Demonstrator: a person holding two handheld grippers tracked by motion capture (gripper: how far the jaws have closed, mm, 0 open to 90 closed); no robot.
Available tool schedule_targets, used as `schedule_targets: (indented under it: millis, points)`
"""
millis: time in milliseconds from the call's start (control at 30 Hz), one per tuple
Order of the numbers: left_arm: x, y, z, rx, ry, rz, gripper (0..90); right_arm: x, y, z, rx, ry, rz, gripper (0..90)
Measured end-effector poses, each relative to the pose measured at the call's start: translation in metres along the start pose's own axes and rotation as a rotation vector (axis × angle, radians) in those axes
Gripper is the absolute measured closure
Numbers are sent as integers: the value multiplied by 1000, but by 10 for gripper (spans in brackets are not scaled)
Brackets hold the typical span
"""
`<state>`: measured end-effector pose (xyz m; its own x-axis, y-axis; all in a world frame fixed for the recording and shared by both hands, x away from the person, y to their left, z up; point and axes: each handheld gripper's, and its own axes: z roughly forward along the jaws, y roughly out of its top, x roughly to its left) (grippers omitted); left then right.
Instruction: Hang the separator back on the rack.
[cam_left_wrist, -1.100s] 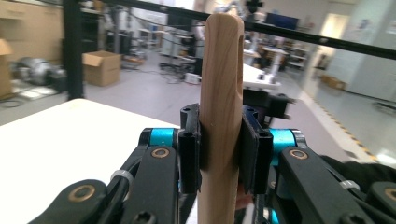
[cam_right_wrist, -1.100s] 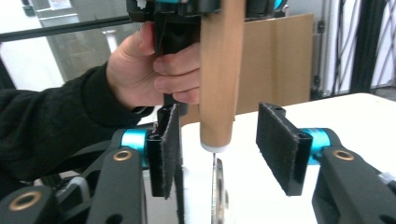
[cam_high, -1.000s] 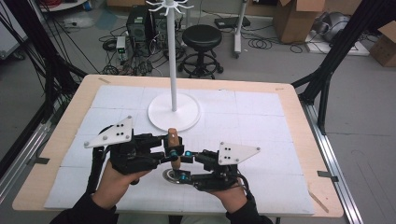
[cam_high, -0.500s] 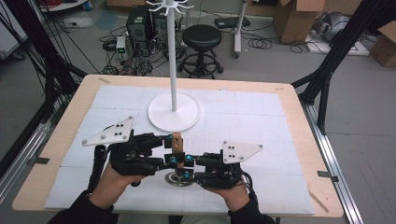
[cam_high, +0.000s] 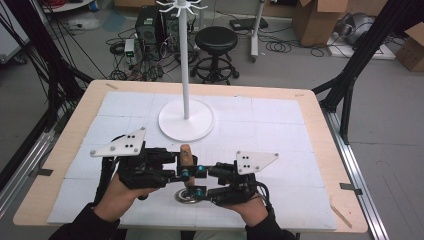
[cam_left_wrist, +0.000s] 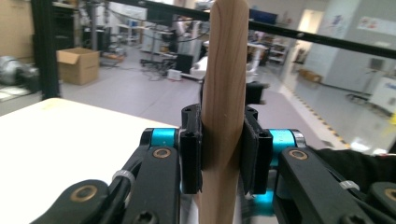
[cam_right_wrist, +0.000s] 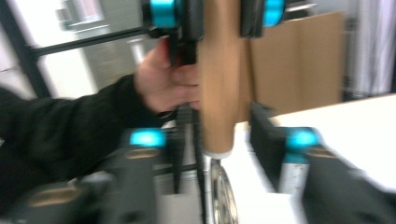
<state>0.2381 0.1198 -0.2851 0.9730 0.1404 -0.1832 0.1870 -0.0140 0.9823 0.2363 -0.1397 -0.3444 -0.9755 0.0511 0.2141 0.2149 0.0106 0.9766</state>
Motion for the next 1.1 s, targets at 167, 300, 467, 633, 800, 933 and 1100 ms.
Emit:
schedule_targets:
  millis: [167, 300, 467, 633, 800, 933, 1100]
  points:
    - [14, 6, 0, 13, 66, 6, 725, 1, 7, -16, 73, -238, -65, 224]
    - [26, 12, 1, 16, 95, 5, 725, 0, 7, -35, 86, -345, -77, 199]
    - [54, 26, 5, 9, 141, -3, 726, 1, -2, -70, 112, -512, -81, 177]
    - [73, 41, 9, -1, 150, -8, 726, -1, -6, -82, 111, -566, -79, 168]
    - [100, 71, 21, 13, 212, -5, 726, -4, -8, -87, 108, -580, -74, 168]
    - [116, 90, 28, 3, 259, -14, 726, -4, -8, -90, 105, -585, -80, 169]
    - [126, 107, 38, 21, 305, -5, 726, -5, -8, -97, 90, -590, -73, 168]
